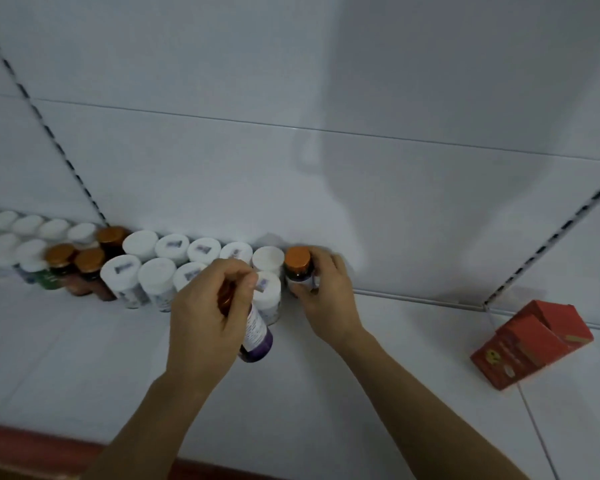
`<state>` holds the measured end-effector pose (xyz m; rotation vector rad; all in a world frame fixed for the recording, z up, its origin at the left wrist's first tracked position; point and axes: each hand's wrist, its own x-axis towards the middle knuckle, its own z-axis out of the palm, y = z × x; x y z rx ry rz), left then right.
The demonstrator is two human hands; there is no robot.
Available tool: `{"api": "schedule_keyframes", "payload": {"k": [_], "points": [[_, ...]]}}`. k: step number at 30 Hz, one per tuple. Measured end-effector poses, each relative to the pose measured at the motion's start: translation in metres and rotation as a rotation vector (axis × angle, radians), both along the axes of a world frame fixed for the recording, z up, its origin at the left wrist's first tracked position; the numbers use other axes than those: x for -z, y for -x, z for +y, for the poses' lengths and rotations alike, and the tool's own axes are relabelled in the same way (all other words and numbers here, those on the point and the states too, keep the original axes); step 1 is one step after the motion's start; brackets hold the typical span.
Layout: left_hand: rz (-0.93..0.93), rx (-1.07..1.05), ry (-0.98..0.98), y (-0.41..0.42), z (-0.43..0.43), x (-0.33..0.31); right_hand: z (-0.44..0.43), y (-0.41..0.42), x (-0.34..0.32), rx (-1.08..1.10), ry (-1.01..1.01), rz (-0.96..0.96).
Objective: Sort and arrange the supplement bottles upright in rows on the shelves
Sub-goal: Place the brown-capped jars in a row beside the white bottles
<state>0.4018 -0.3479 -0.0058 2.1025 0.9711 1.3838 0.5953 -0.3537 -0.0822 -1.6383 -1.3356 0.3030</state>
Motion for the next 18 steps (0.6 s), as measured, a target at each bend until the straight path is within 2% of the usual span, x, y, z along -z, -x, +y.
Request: {"api": "schedule_keyframes", "payload": {"k": [3, 6, 9, 11, 13, 16, 18], "points": [[0.004, 0.025, -0.016, 0.01, 0.007, 0.002, 0.003, 0.014, 0.007, 0.155, -0.033, 0.115], [-0.007, 0.058, -0.013, 0.011, 0.016, 0.006, -0.019, 0.022, 0.007, 0.218, 0.018, 0.224], [-0.024, 0.126, -0.005, 0.003, 0.021, 0.005, -0.057, 0.027, -0.011, 0.089, -0.018, 0.124], [-0.035, 0.185, 0.012, -0.007, 0.017, 0.001, -0.074, 0.034, -0.028, -0.129, 0.059, 0.052], [-0.039, 0.251, 0.043, -0.019, 0.01, -0.002, -0.075, 0.036, -0.036, -0.241, 0.122, -0.011], [-0.044, 0.363, 0.047, -0.026, 0.014, -0.003, -0.071, 0.035, -0.031, -0.232, 0.142, -0.071], [-0.025, 0.384, 0.02, -0.018, 0.031, -0.001, -0.071, 0.033, -0.023, -0.134, 0.167, -0.007]]}}
